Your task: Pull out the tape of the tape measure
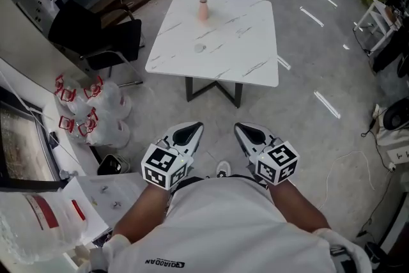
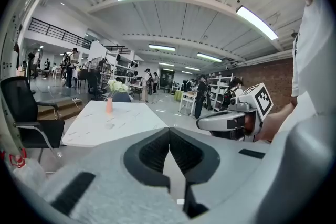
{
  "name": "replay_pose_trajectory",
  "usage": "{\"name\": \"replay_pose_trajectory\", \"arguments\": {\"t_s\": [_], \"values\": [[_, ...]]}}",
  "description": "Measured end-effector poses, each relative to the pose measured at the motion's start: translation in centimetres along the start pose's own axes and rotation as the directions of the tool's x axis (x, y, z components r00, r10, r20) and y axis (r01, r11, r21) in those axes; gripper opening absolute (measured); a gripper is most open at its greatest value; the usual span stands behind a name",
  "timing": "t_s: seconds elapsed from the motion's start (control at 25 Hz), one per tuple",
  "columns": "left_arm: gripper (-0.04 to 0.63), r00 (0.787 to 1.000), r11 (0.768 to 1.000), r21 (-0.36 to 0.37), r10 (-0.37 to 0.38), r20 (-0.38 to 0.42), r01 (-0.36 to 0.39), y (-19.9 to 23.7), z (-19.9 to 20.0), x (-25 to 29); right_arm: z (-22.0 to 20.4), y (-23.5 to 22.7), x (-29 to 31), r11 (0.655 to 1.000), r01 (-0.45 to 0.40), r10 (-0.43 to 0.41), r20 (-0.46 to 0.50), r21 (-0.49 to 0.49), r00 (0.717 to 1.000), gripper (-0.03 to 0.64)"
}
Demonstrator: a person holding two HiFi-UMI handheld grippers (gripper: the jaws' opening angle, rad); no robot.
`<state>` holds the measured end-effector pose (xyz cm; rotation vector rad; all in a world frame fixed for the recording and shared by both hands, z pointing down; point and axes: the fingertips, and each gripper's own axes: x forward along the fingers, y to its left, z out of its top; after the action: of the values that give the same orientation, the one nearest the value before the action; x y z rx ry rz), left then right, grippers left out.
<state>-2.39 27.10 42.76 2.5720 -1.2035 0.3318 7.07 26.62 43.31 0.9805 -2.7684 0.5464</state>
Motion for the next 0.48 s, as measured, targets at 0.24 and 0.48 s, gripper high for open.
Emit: {"name": "replay_pose_trajectory", "arguments": {"t_s": [0.24,0.48], "values": [[0.009,0.999,0.999,0.012,0.034,0.008,-0.034,0.7,1.2,3.3,0.2,-3.5,0.8,1.0,-0.031,0.031,-0.016,0.005,0.999,0.006],[0.009,0.997,0.999,0.01,0.049,-0.052,-0.049,0.9,0.8,4.8,0.6,-5.8,1.1,0.998,-0.044,0.045,-0.017,0.035,0.999,0.006]]}}
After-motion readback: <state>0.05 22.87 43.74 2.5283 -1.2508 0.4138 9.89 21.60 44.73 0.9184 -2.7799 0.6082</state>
